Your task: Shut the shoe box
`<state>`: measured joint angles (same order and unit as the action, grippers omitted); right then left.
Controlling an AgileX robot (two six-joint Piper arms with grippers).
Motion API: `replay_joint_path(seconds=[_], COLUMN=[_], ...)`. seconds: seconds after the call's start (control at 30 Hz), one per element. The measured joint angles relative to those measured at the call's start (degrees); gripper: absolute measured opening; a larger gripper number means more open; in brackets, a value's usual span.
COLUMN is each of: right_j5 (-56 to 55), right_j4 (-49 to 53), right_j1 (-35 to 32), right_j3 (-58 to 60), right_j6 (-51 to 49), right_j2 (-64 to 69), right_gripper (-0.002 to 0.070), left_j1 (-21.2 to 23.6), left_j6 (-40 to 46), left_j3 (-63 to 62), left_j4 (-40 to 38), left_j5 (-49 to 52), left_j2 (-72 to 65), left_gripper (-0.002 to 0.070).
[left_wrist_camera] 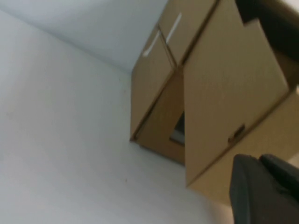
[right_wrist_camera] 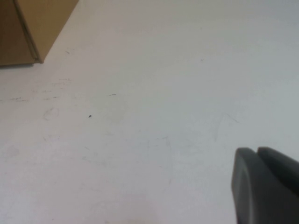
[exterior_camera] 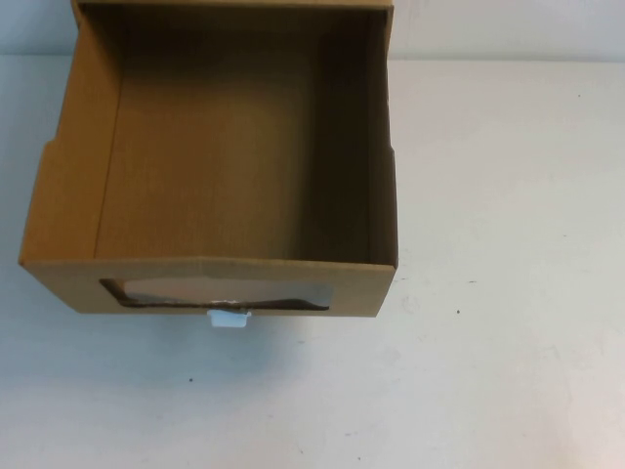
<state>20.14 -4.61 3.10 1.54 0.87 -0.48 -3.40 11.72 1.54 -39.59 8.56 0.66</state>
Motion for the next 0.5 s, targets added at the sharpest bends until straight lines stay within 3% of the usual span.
replay_joint_path(seconds=[0.17,0.27,0.5], right_j5=[0.0,0.0,0.0], right_j4=[0.0,0.0,0.0], right_j1=[0.0,0.0,0.0], right_j3=[0.0,0.0,0.0], right_j6=[0.0,0.0,0.0], right_j2=[0.0,0.0,0.0], right_gripper=[-0.0013,-0.0013,-0.0013], left_j1=[0.0,0.0,0.0], left_j6=[0.0,-0.3,1.0], left_j3=[0.0,-1.2,-21.5], left_j4=[-2.7,-2.9,5.1], left_j5=[-2.6,1.2,15.2], left_j2=[0.0,-0.1,-16.7], left_gripper=[-0.0005,-0.0005,-0.0005])
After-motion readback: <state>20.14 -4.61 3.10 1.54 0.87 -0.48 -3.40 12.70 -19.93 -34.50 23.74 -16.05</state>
